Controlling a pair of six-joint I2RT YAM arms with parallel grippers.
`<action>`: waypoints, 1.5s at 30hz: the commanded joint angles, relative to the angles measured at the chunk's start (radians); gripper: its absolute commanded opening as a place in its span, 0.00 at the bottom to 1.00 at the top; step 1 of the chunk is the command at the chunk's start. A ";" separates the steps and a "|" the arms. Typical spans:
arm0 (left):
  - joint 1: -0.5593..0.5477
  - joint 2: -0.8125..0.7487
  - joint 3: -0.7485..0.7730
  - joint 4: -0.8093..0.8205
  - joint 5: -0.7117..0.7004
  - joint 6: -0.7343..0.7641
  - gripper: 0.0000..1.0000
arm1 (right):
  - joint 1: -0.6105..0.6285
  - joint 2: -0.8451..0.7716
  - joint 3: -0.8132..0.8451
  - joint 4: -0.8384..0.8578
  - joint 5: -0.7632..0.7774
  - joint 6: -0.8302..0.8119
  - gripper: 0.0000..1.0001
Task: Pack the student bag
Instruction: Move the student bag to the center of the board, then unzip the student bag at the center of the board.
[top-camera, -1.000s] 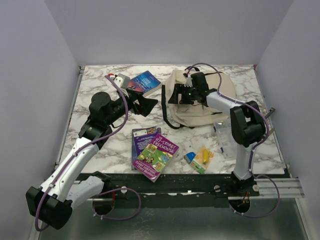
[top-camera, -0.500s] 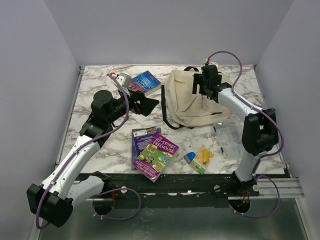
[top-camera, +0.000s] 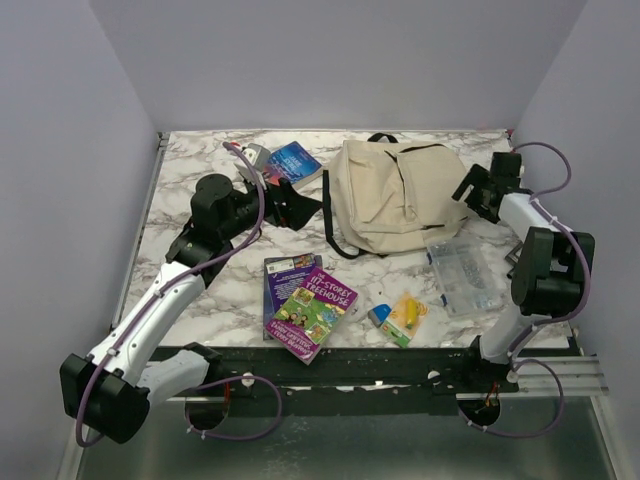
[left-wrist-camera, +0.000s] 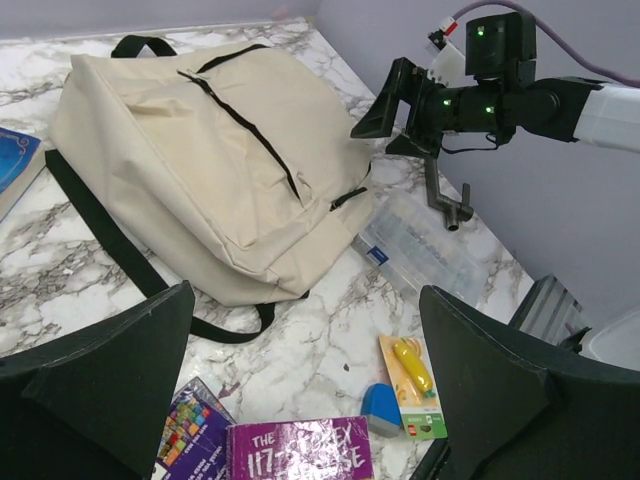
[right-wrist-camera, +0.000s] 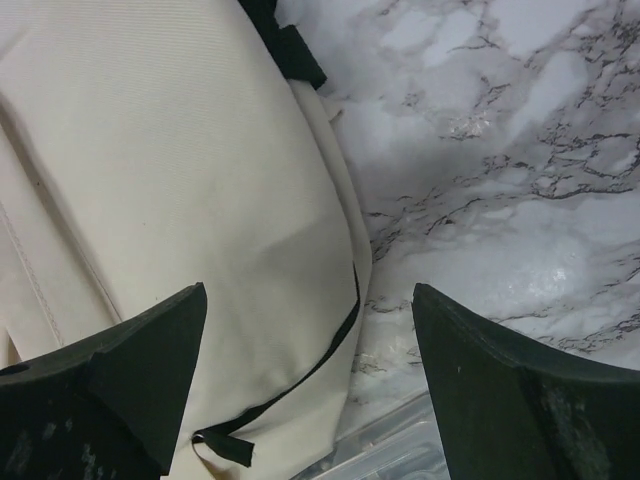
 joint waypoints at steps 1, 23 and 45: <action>-0.007 0.019 0.037 -0.007 0.042 -0.019 0.96 | -0.082 -0.035 -0.068 0.103 -0.215 0.078 0.88; -0.007 0.125 0.086 -0.077 0.113 -0.063 0.95 | 0.209 0.047 0.109 0.117 -0.122 -0.115 0.81; -0.047 0.643 0.456 -0.178 0.020 -0.280 0.69 | 0.285 0.552 0.762 0.062 -0.175 -0.293 0.60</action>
